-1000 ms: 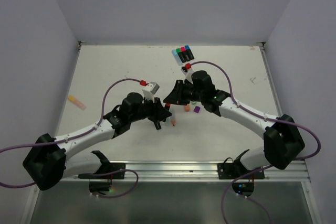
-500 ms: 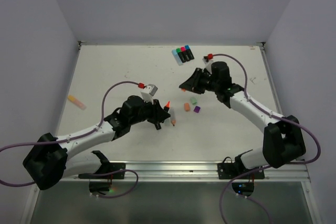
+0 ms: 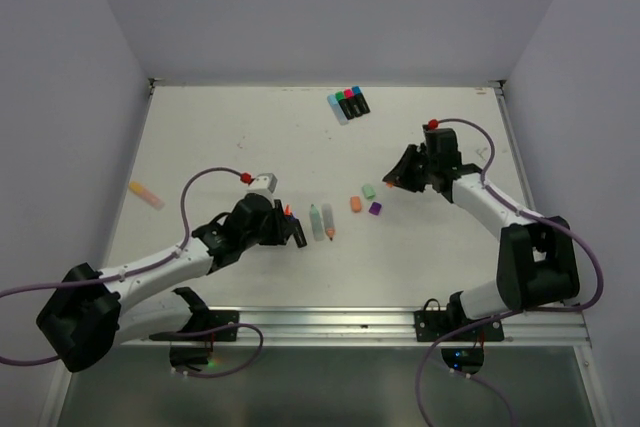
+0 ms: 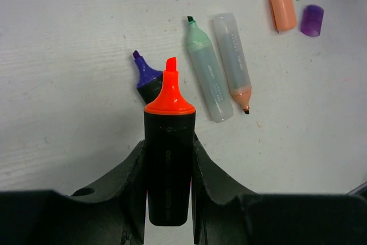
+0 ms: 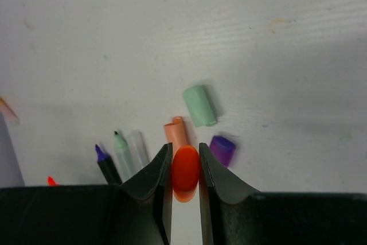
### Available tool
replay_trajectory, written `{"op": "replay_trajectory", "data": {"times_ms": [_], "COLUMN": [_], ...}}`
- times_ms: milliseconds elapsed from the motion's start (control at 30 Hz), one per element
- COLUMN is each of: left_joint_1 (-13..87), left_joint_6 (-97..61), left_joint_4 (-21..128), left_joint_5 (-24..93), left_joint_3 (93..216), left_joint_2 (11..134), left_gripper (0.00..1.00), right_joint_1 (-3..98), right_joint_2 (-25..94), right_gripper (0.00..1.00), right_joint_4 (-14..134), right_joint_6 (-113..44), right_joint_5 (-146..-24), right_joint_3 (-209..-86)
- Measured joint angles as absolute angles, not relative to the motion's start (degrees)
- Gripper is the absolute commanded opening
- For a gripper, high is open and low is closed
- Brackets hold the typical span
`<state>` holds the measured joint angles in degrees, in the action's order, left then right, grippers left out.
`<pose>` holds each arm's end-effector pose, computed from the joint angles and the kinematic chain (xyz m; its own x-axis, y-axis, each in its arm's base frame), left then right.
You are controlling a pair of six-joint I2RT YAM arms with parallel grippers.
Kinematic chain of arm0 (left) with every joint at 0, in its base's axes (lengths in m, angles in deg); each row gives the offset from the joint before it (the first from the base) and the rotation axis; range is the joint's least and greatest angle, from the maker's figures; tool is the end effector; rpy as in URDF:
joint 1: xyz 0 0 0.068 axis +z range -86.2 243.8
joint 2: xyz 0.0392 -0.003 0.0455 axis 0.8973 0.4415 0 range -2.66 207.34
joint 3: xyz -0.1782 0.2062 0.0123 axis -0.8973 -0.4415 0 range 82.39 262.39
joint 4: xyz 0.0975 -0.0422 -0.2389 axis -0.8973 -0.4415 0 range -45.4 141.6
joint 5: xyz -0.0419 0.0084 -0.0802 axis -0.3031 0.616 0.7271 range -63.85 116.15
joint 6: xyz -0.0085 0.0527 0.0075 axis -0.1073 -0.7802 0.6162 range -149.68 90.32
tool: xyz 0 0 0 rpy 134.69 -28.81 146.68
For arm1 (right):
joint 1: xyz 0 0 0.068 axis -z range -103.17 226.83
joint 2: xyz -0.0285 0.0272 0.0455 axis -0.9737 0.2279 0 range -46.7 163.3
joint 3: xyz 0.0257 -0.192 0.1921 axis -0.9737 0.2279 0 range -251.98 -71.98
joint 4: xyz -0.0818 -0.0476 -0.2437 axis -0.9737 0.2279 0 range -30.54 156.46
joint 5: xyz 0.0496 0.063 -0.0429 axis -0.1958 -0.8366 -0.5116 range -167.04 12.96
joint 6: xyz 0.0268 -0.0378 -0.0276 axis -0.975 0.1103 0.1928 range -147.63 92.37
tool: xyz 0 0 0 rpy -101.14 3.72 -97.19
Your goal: Open the pen caps
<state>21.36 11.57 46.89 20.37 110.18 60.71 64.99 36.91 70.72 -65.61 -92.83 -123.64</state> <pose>0.1642 -0.1454 0.1850 -0.7640 -0.1902 -0.6165 0.1475 0.8787 -0.4540 0.3005 0.0729 0.2229 -0.7693 0.4437 -0.4597 0.1038 0.7967 0.5954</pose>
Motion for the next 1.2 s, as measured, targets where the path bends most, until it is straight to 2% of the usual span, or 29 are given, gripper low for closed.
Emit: {"op": "replay_trajectory", "data": {"times_ms": [100,500,667,800,1000,1133,1200], "left_joint_1": [21.4,21.4,21.4,21.4,21.4,21.4,21.4], "left_joint_6": [13.7,22.0,25.0,26.9,28.3,29.5,29.8], "left_joint_4": [46.0,48.9,55.0,58.3,58.6,57.7,57.6], "left_joint_5": [17.2,8.9,8.1,8.0,7.9,7.7,7.7], "left_joint_3": [109.6,103.2,103.3,103.6,104.2,104.7,104.8], "left_joint_2": [59.9,63.1,67.0,69.3,70.2,70.1,69.7], "left_gripper": [0.00,0.00,0.01,0.15,0.37,0.53,0.58], "right_joint_1": [65.1,65.1,65.1,65.1,65.1,65.1,65.1], "right_joint_2": [36.8,37.7,39.2,41.1,42.5,43.0,42.9], "right_gripper": [0.00,0.14,0.26,0.35,0.41,0.52,0.54], "right_joint_4": [73.0,74.6,73.6,72.4,71.1,70.4,70.0], "right_joint_6": [-63.7,-60.5,-60.3,-60.1,-60.1,-60.2,-60.2], "right_joint_5": [-90.1,-86.5,-85.9,-85.9,-86.0,-86.3,-86.6], "right_joint_3": [-121.2,-117.6,-117.4,-117.4,-116.7,-116.5,-116.5]}}
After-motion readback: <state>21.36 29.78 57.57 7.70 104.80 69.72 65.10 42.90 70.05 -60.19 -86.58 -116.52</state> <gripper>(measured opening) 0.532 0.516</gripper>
